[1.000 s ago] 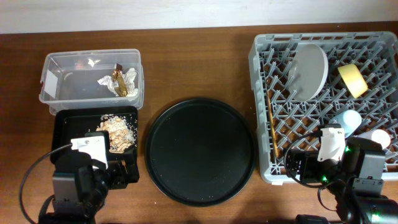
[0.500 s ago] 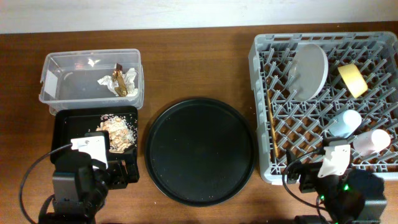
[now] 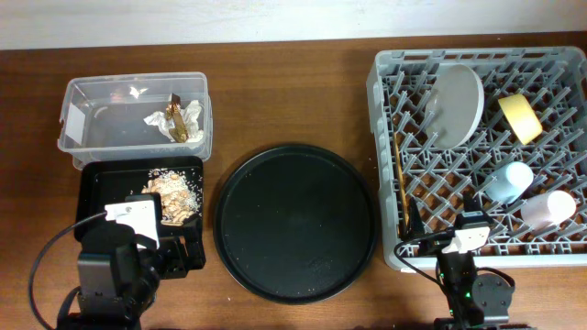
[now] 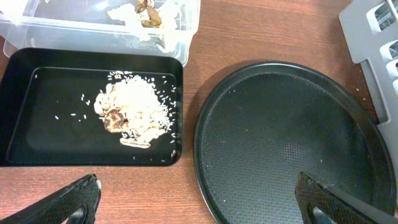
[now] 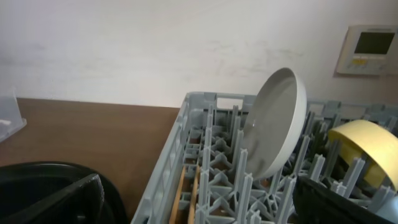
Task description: Sort waste into correct bins and load items into the dishwasher rack
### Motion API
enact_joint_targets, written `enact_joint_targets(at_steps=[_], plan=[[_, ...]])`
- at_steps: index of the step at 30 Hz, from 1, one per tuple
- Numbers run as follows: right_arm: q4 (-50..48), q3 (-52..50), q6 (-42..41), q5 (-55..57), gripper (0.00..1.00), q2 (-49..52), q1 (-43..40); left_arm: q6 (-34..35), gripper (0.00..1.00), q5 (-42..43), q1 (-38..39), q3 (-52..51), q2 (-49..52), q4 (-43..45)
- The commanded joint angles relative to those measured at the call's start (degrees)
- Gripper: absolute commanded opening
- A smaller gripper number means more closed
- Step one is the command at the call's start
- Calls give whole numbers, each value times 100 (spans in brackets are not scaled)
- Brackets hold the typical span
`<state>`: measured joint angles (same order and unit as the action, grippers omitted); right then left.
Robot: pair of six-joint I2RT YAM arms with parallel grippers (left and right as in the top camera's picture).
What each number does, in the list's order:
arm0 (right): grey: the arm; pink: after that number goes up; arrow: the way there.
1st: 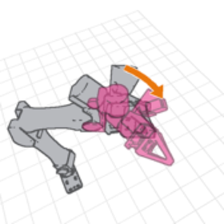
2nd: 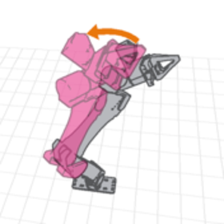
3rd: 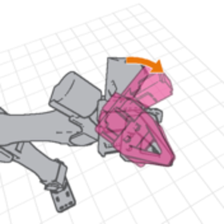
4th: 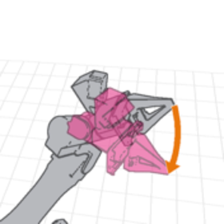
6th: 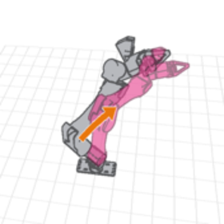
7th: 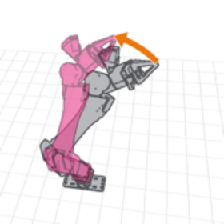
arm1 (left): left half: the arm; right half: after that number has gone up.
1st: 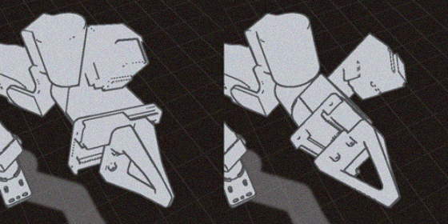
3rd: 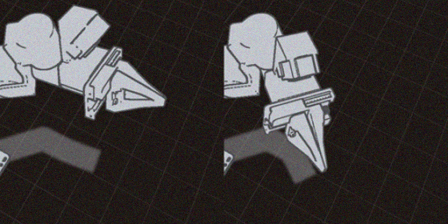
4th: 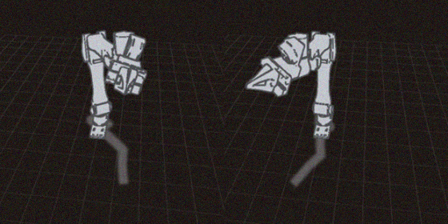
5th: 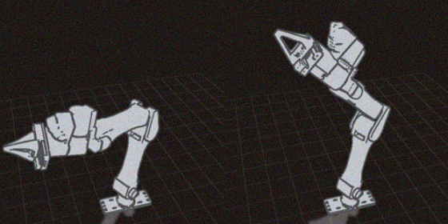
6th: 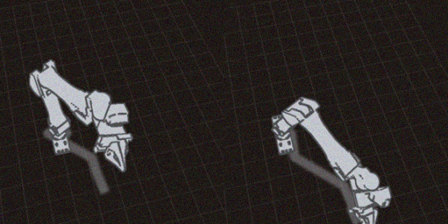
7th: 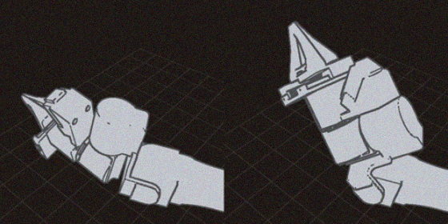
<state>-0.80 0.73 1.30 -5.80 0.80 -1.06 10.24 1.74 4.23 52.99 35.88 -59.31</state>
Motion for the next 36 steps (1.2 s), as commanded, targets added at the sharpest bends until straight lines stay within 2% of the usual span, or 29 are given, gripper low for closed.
enact_joint_targets(at_steps=[1,2,25,27,31,36], plan=[[238,-42,-22,50,98,-61,26,-70,99,59,17,-26,-22,11],[472,-42,-22,50,98,-61,28,-70,99,61,15,-26,-22,11],[483,-42,-22,50,98,-39,26,-70,100,59,11,-28,-48,11],[483,-42,-22,50,98,-39,26,-94,99,-173,11,-90,-208,-26],[483,-42,-20,50,98,-39,26,-92,99,-452,11,-1209,-1246,608],[483,-42,-22,50,98,-39,26,-92,99,-295,11,-3237,-2833,2634]])
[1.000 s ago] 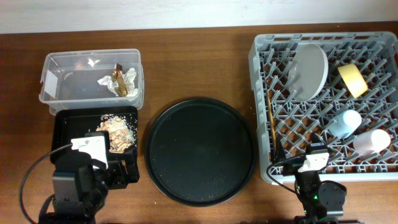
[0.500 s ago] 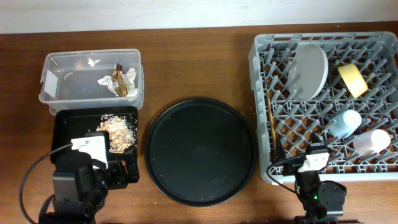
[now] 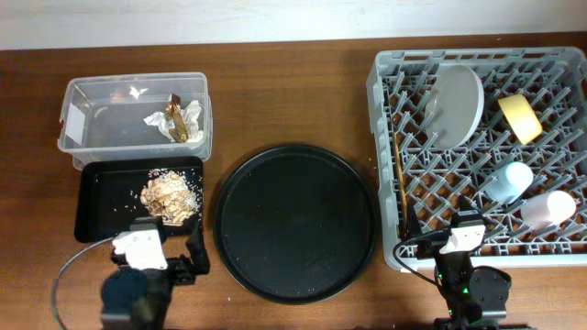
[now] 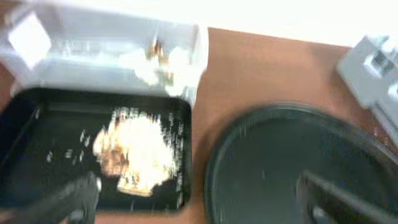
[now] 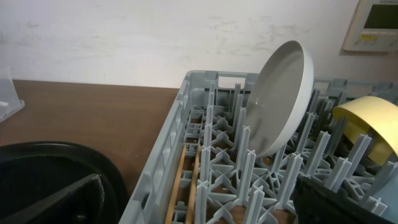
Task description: Sort waste into correct bins and load items into the dishwasher rack
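Note:
A clear bin (image 3: 92,128) at the back left holds a crumpled wrapper (image 3: 176,121). In front of it a black rectangular tray (image 3: 92,206) carries rice and food scraps (image 3: 170,194). The grey dishwasher rack (image 3: 383,165) on the right holds a grey plate (image 3: 459,103) on edge, a yellow cup (image 3: 520,117), two pale cups (image 3: 507,181) and wooden chopsticks (image 3: 401,179). My left gripper (image 4: 199,202) is open near the table's front edge, below the scraps tray; its view is blurred. My right gripper (image 5: 205,205) is open and empty at the rack's near left corner.
A large round black tray (image 3: 293,225) lies in the middle between the scraps tray and the rack. Both arm bases stand at the front edge. A wall with a thermostat panel (image 5: 379,25) rises behind the table.
My left arm has drawn back toward the front edge, off the scraps tray, so the clear bin now shows in its view. The right wrist view has shifted slightly. Both grippers stay open.

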### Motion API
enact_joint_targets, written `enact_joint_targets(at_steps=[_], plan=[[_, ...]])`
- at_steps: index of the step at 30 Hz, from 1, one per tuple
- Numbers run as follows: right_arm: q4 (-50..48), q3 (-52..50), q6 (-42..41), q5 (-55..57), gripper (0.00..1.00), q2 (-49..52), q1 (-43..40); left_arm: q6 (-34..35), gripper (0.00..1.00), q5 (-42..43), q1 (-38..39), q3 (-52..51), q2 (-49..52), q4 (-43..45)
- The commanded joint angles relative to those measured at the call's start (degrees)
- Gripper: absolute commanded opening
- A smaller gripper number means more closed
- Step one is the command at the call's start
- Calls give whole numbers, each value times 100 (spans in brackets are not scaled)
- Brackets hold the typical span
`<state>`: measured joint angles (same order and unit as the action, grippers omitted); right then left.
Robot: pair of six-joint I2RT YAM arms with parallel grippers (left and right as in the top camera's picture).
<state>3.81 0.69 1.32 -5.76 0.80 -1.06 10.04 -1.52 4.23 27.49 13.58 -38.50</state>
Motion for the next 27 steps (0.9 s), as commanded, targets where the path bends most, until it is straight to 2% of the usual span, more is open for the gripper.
enact_joint_targets(at_steps=[1,4,6,8,9,12,27], plan=[[22,-37,-24,46,98,-39,26,-74,100,24,11,-1064,-887,1054],[22,-37,-24,46,98,-39,26,-356,99,24,4,-1735,-1283,2326],[22,-37,-24,46,98,-39,26,-804,99,48,-4,-2249,-1331,3650],[22,-37,-24,46,98,-39,26,-1222,99,188,-4,-2605,-1331,4498],[22,-37,-24,46,98,-39,26,-1226,99,271,-4,-2706,-1331,4487],[22,-37,-24,46,98,-39,26,-1228,99,293,-4,-2697,-1331,3340],[22,-37,-24,46,98,-39,26,-1228,99,260,-4,-2697,-1329,3383]])
